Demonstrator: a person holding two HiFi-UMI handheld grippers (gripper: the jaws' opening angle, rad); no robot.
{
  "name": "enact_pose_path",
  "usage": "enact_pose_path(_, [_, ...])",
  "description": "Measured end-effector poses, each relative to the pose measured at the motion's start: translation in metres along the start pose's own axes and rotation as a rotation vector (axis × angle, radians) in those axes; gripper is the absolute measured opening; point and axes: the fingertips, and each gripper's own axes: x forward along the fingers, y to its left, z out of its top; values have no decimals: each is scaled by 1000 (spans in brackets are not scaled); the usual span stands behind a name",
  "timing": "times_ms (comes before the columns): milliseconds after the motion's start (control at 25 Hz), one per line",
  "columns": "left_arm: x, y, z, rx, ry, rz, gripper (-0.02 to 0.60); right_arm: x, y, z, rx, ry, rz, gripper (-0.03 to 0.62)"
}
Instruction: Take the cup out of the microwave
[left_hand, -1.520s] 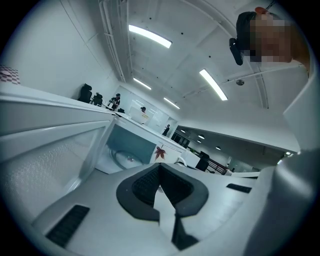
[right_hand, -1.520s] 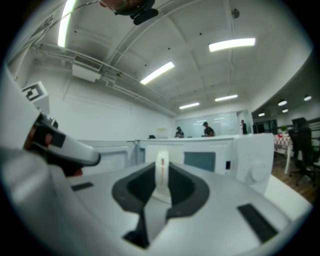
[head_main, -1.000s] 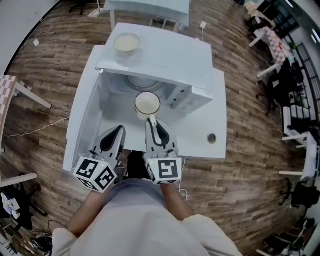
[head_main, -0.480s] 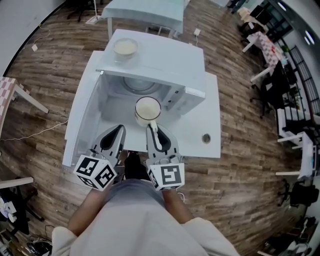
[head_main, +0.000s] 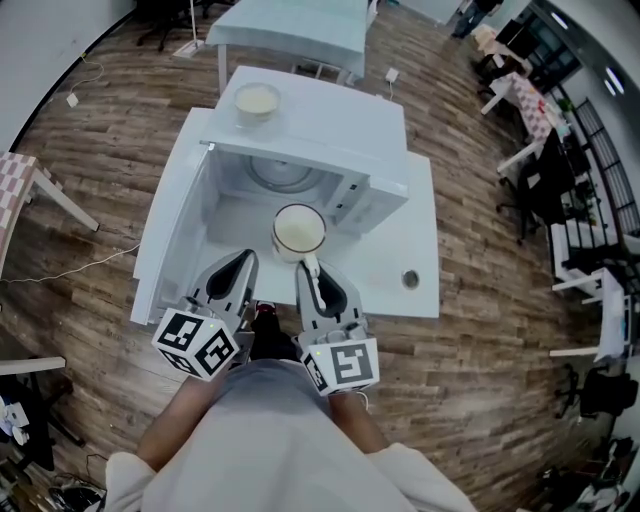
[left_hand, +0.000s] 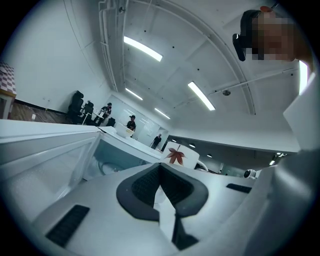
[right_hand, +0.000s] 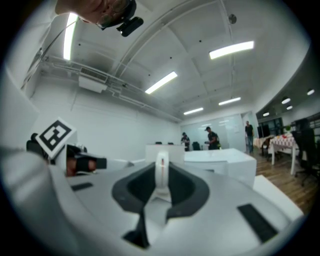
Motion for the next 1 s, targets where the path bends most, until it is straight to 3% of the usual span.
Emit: enact_pose_path(1000, [0,-7,14,11,-5,-28,15,-6,1,27,23,-20,65,67])
